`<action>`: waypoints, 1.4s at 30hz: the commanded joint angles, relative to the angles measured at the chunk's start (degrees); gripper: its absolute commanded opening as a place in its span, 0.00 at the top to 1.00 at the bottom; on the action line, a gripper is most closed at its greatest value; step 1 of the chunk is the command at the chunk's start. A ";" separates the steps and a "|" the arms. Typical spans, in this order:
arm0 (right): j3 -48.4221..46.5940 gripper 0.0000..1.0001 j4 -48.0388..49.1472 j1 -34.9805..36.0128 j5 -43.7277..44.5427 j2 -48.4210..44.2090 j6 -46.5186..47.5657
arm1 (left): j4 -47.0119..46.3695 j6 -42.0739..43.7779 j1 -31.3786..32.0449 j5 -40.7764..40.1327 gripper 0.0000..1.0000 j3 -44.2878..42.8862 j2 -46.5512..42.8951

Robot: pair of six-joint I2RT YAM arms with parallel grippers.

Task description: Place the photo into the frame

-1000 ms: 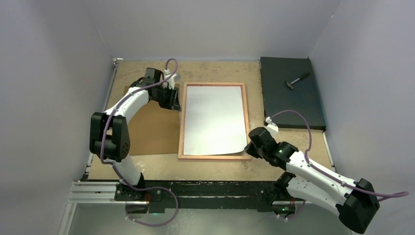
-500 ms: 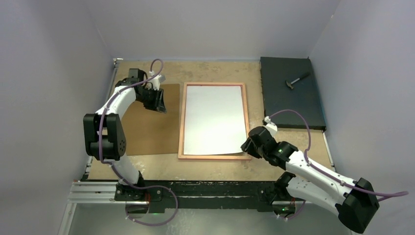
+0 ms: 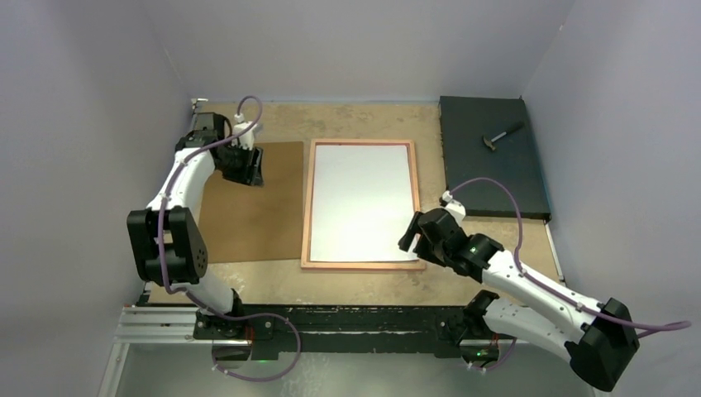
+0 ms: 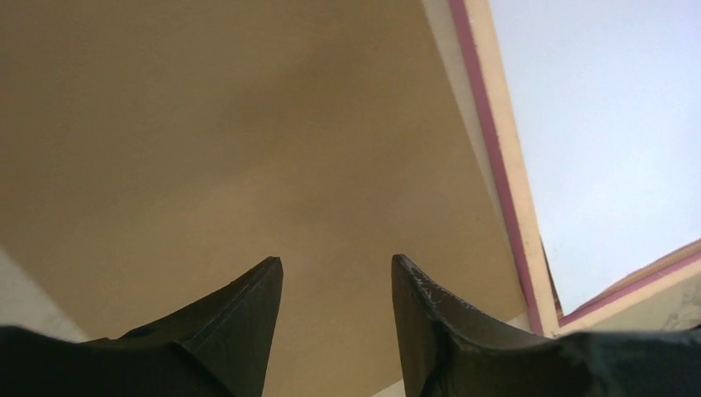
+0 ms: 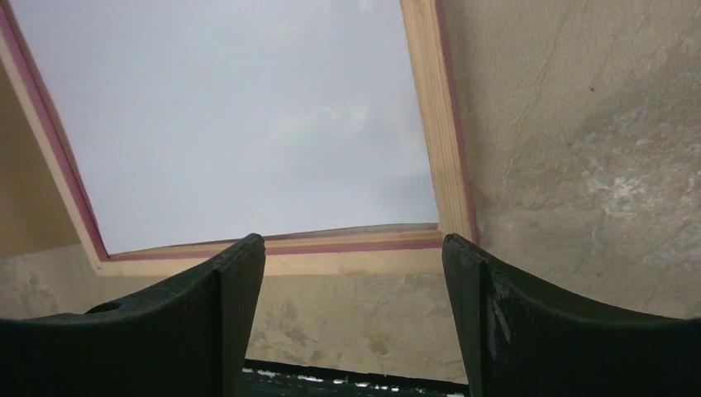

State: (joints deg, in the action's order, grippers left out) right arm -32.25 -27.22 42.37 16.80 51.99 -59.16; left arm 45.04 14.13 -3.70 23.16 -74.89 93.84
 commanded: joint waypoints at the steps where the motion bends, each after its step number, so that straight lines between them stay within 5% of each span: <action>1: -3.72 0.19 4.61 0.55 -1.29 -0.46 4.31 | -0.84 4.02 -3.54 -7.26 0.46 -2.17 -4.71; 6: -15.53 0.14 11.79 6.49 -0.48 14.42 8.59 | -1.22 6.54 -12.90 -10.20 0.22 -2.81 -3.98; 12: -42.27 0.05 15.36 13.00 -0.39 44.04 14.70 | -1.14 11.99 -24.25 -10.50 0.22 -0.38 -0.57; 20: -76.45 0.03 9.00 15.40 -1.42 72.10 17.78 | -2.54 13.47 -30.28 -7.23 0.39 4.70 1.42; 28: -83.14 0.01 6.72 15.84 1.22 81.51 16.01 | -12.85 11.97 -30.57 -13.98 0.51 9.64 0.17; 42: -84.49 0.01 1.40 15.74 3.05 84.50 14.95 | -18.79 9.54 -30.61 -14.38 0.53 10.51 5.00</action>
State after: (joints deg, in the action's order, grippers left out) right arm -115.18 -22.13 58.17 17.06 136.25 -43.57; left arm 29.58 24.88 -34.00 8.32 -64.95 97.45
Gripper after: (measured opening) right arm 0.987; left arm 0.477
